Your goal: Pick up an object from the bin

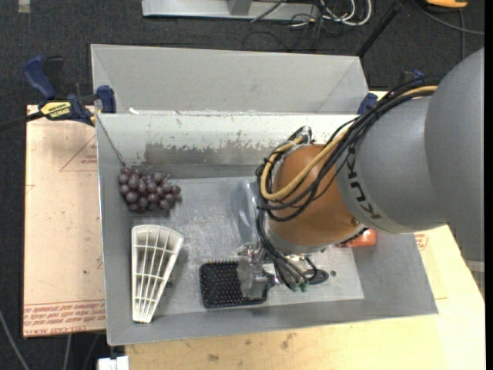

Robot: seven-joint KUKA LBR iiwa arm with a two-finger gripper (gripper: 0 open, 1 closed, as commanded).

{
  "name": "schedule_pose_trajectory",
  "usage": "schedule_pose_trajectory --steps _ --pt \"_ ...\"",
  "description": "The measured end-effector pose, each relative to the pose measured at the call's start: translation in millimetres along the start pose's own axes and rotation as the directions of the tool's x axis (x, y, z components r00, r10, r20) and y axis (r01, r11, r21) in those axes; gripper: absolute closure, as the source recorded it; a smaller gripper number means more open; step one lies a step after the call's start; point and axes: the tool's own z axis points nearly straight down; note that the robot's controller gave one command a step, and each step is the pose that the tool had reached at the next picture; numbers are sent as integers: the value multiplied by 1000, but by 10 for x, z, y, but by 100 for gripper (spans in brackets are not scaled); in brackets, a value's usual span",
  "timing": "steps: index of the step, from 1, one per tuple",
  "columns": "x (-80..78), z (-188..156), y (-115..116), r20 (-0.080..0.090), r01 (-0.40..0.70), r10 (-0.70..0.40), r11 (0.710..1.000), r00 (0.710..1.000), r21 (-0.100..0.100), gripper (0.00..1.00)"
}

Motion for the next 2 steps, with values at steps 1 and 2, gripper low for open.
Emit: schedule_pose_trajectory --steps 1,2 --pt "12 10 -5 -4 -1 1 1000 1000 1 0" --pt "11 10 -6 -4 -1 1 1000 1000 1 100"
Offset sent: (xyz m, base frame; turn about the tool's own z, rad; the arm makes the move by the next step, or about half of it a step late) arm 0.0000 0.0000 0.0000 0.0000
